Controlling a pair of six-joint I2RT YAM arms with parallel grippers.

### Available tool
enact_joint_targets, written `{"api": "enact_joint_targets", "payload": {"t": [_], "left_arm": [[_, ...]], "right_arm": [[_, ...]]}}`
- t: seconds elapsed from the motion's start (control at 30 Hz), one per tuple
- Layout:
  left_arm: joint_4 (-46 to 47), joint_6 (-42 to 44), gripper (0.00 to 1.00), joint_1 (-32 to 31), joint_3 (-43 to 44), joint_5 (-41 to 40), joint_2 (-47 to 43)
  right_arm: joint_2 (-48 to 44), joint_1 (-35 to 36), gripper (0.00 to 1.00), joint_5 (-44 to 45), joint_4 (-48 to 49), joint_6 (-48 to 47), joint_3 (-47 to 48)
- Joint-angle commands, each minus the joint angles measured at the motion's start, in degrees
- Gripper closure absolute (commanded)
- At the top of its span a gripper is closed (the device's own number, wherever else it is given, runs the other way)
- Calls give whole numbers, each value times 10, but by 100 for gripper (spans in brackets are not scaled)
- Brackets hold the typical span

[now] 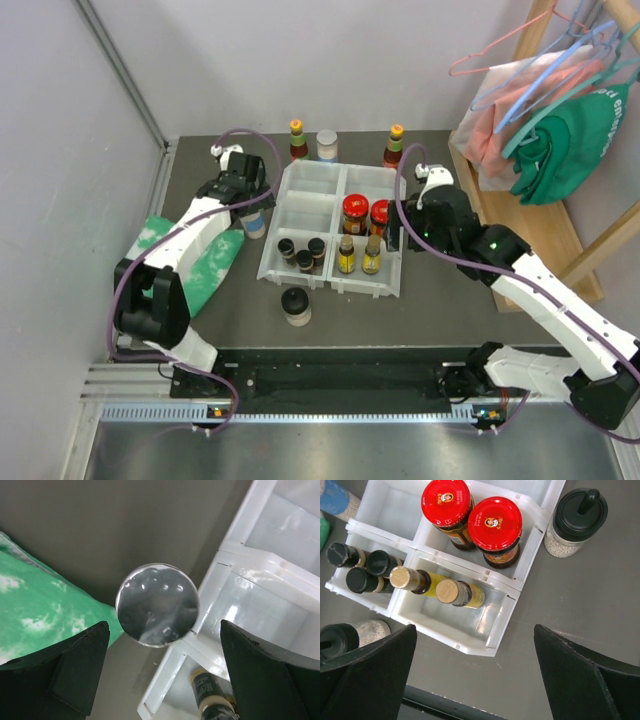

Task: Organize the condiment bottles
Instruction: Place the bottle at the center of the board.

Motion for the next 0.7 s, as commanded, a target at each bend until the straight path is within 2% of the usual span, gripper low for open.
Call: {"api": "enact_joint_targets", "payload": {"t": [0.0,0.13,0.3,0.53,0.57,0.63,0.67], "left_arm": [[-7,-13,5,20,29,16,23],[-8,-9,9,31,33,25,38],[-11,-7,23,31,31,28,31],[-7,5,60,31,29,16,20],[-9,8,70,31,32,9,20],[-15,13,80,31,36,3,22],[-21,14,89,31,40,-1,20]], "right_arm": [[-19,3,1,2,7,19,2],[-5,3,1,-1,5,25,9],[13,3,1,-1,-8,24,21],[20,4,1,-4,-5,25,14],[21,4,1,-4,-6,25,14],[21,3,1,-5,-6,25,13],[21,4,1,-4,-5,25,14]]}}
